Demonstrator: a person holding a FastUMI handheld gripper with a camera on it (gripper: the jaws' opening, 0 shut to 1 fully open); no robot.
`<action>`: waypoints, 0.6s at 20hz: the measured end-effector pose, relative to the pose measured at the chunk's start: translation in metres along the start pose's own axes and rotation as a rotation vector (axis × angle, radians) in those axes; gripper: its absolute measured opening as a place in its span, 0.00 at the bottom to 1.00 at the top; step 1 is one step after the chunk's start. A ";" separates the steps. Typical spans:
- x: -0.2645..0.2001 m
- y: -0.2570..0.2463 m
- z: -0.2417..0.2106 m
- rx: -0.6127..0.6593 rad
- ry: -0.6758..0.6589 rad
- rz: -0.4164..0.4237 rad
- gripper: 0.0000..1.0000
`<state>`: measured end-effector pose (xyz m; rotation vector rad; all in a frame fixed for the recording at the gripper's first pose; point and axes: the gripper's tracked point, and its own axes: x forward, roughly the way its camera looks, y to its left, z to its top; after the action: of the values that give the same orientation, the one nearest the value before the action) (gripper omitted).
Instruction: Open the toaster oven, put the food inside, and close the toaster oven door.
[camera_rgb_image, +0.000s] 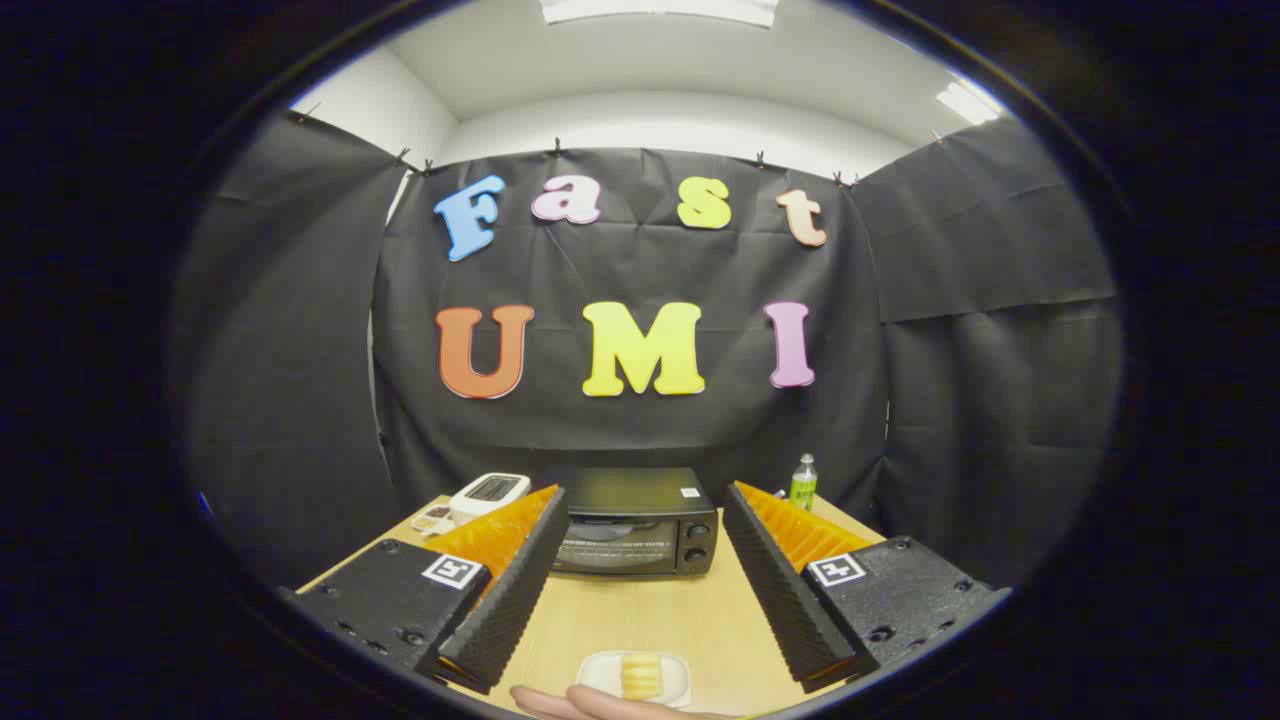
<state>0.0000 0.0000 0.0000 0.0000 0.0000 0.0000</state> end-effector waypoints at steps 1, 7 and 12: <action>0.000 0.000 0.003 0.004 -0.010 -0.005 1.00; 0.003 0.019 0.009 -0.018 -0.031 0.035 1.00; 0.013 0.014 0.015 0.018 -0.052 0.021 1.00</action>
<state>0.0134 0.0138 0.0147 0.0178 -0.0524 0.0210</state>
